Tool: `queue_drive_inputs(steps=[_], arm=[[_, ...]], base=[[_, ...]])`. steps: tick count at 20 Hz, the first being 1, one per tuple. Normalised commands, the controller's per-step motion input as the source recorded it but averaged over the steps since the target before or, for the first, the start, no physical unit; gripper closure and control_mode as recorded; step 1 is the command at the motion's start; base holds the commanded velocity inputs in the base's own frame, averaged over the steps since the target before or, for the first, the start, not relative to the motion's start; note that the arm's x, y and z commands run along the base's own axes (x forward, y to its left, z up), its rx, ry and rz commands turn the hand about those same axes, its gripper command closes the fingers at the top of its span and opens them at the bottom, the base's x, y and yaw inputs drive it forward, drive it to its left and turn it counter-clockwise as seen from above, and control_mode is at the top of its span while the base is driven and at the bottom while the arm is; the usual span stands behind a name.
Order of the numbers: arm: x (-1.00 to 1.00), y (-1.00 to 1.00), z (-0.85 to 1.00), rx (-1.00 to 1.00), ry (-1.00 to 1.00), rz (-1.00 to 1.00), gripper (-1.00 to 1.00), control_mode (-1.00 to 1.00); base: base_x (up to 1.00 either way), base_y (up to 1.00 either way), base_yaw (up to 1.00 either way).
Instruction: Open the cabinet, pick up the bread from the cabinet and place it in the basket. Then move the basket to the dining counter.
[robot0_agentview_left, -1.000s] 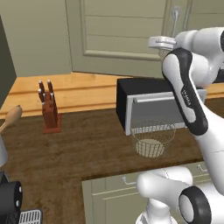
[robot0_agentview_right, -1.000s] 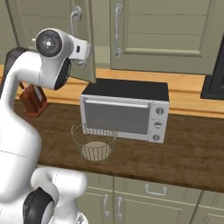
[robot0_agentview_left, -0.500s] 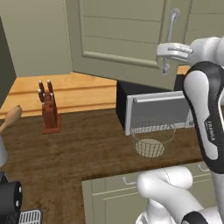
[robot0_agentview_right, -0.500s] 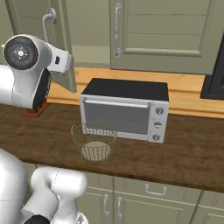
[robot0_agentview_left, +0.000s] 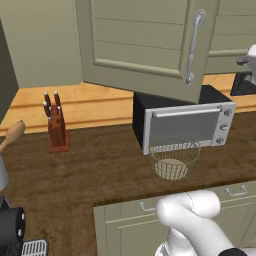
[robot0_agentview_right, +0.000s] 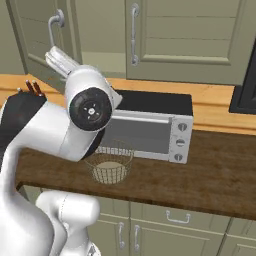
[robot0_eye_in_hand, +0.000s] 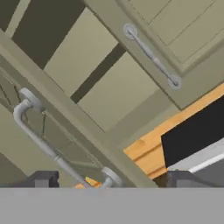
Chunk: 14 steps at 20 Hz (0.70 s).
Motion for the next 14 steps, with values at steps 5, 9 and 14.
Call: queue_drive_inputs(steps=[5,9,14], arm=[[0.95,-0.66,-0.41,0.42,0.25,0.09,-1.0,-1.0],[1.0,0.0,-0.5,0.34,0.31,0.1,-1.0,-1.0],[0.95,0.44,-0.13,0.17,0.14,0.21,-1.0,-1.0]], base=[[0.0,0.0,0.0],[0.0,0.0,0.0],[0.0,0.0,0.0]])
